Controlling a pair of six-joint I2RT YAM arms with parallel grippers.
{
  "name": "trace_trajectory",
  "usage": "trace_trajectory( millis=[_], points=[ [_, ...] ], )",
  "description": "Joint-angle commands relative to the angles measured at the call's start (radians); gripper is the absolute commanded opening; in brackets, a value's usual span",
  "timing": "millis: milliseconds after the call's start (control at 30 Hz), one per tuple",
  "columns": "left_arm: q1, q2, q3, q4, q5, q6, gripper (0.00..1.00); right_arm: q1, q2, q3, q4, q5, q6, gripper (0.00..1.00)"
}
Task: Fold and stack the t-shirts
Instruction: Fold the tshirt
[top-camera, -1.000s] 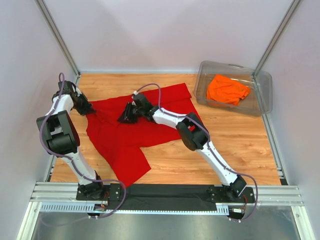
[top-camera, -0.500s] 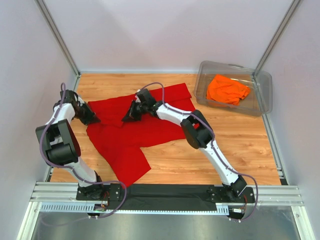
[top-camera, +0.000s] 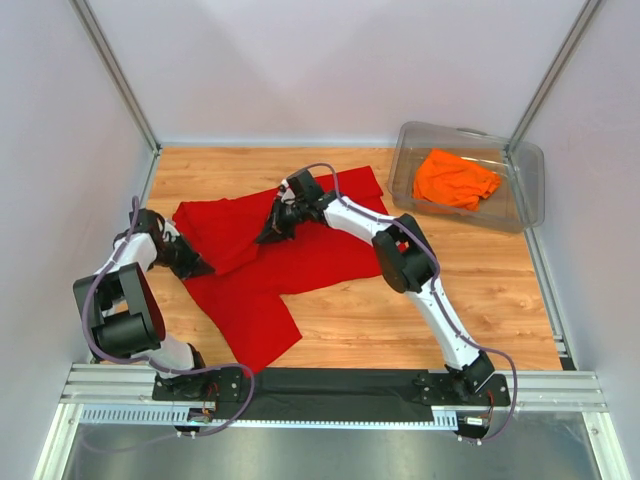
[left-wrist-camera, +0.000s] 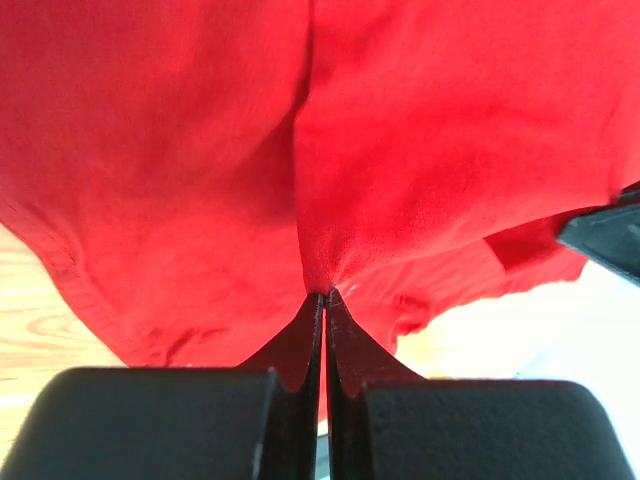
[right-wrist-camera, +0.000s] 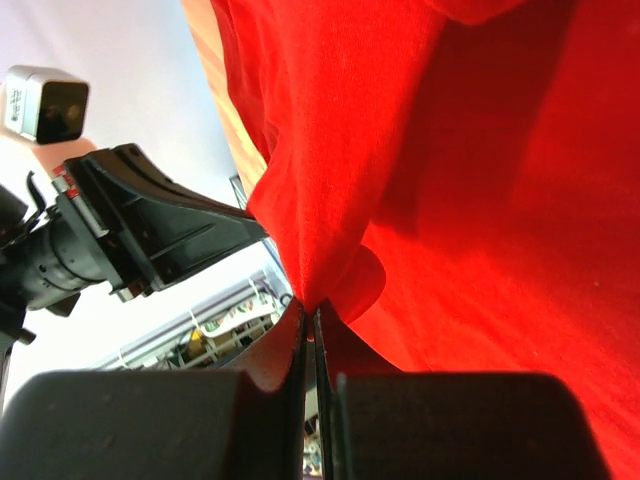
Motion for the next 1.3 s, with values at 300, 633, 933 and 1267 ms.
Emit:
trace_trajectory(
  millis=[300,633,933,1267],
  points=[
    [0.005,-0.141,-0.001,-0.087,-0.090,-0.010,0.30,-0.060,-0.019,0.123,-0.413,-0.001,-0.341,0.30],
    [0.004,0.051,0.234,0.340,-0.085,-0.099,0.34,-0.226,-0.103,0.133,-0.290,0.635,-0.541,0.49],
    [0.004,0.501,0.601,0.339,-0.139,-0.122,0.22,-0.327,0.026,0.238,-0.074,0.683,-0.564,0.13],
    [0.025,0.751,0.802,0.081,-0.231,-0.265,0.09,-0.398,0.235,0.416,-0.066,0.675,-0.397,0.10]
  ],
)
